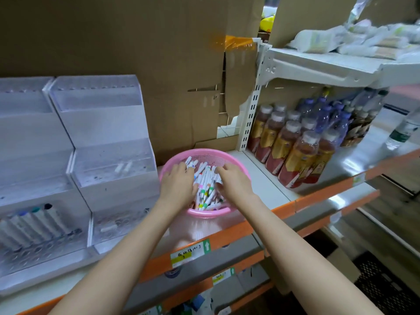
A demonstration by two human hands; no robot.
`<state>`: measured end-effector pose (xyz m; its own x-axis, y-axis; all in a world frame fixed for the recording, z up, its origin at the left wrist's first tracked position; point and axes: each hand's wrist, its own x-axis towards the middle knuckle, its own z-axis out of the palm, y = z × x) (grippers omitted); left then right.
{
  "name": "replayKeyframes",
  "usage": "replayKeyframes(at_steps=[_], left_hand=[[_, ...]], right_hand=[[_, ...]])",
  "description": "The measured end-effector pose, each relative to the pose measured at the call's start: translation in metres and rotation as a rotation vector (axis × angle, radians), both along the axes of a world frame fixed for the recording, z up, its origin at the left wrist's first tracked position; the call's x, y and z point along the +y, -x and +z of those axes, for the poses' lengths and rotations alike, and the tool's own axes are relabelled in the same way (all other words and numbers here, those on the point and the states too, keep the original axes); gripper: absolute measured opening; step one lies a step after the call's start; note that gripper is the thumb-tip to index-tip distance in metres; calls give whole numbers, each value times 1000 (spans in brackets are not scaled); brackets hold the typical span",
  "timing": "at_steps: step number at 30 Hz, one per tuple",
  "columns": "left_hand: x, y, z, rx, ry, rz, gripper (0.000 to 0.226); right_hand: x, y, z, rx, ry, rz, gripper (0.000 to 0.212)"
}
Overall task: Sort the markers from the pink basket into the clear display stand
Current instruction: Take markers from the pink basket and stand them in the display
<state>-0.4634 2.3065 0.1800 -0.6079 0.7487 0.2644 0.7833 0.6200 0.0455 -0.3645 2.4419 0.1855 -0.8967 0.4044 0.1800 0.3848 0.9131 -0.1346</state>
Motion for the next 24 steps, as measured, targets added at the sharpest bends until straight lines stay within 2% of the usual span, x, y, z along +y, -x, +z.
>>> replayKeyframes(at_steps=[4,8,13,15,18,21,24], left_hand=[[8,10,-10,-42,-54,70,30],[15,8,-10,-22,50,142,24],[20,6,-10,-1,150,165,21],[23,4,-10,11,148,183,22],[25,-1,-8,34,160,243,26],[24,-4,-5,91,201,285,25],[24,-3,-5,59,171,293,21]], right_hand=[[9,13,-9,-35,12,54,30],[14,19,-9,-36,83,175,27],[13,24,-7,-56,102,182,42],[15,26,-9,-24,124,172,35],[15,26,-9,27,121,152,13],[16,25,-8,35,105,134,12],[17,25,-7,20,149,111,11]])
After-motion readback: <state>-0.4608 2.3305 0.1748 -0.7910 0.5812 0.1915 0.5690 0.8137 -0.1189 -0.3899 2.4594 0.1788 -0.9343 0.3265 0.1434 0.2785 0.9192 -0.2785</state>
